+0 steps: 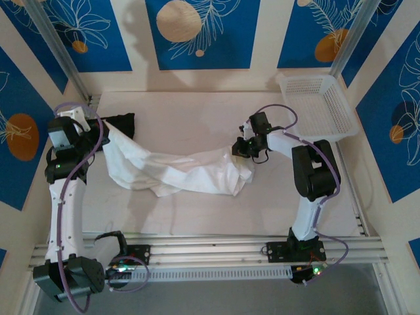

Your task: Fold the inside-out t-shirt

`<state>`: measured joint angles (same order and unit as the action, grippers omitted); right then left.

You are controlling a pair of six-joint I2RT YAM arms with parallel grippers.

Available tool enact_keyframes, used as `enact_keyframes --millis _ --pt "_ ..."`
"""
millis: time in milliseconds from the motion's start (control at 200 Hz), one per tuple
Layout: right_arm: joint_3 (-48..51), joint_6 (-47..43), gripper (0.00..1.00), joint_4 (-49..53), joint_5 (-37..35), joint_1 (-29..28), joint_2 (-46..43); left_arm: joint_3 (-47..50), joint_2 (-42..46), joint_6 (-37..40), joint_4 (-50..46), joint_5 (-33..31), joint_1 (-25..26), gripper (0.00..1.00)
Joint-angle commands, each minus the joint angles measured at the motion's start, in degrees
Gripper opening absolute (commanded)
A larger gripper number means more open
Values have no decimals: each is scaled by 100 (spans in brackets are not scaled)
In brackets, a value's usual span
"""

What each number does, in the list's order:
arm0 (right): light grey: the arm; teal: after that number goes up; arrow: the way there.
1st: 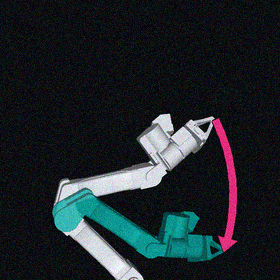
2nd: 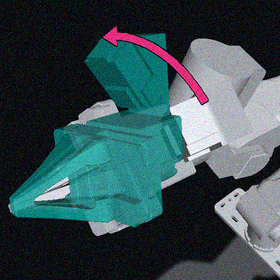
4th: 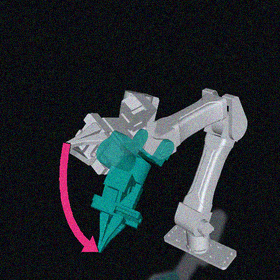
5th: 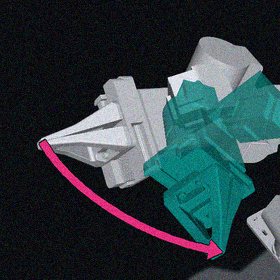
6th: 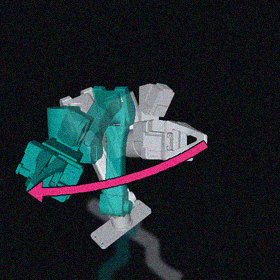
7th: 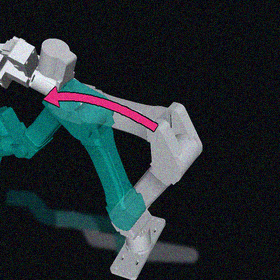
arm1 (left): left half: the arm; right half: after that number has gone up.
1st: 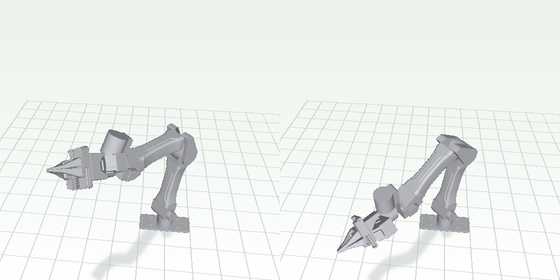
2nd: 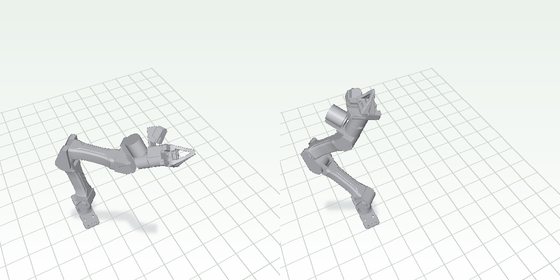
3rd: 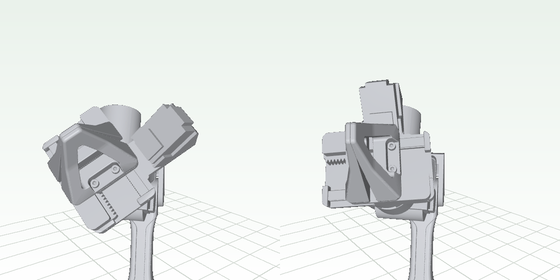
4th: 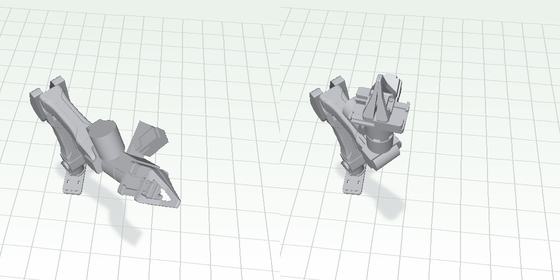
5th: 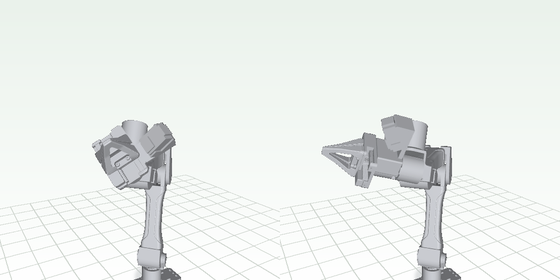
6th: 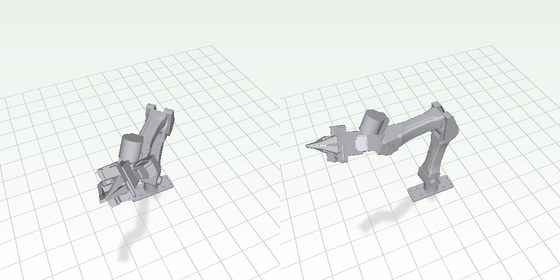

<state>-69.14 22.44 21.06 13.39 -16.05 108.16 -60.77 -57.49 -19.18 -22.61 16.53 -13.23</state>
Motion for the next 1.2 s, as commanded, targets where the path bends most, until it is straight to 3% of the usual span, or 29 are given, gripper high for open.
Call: enact_keyframes --millis 0,405,620,825,1000,1195 --pt "-151 -98 2 108 4 56 -212 26 65 -51 206 148 -62 0" --pt "831 181 0 870 1718 325 -3414 51 172 -154 294 232 -61 0" --pt "1530 661 0 768 2625 142 -4202 92 253 -174 345 249 -63 0" --pt "2017 1094 0 -487 2920 92 -3280 85 232 -209 397 321 -62 0" --pt "1548 876 0 -782 2815 380 -1926 85 226 -192 391 330 -65 0" --pt "1244 776 7 -849 2667 616 -1126 89 206 -166 374 301 -64 0"
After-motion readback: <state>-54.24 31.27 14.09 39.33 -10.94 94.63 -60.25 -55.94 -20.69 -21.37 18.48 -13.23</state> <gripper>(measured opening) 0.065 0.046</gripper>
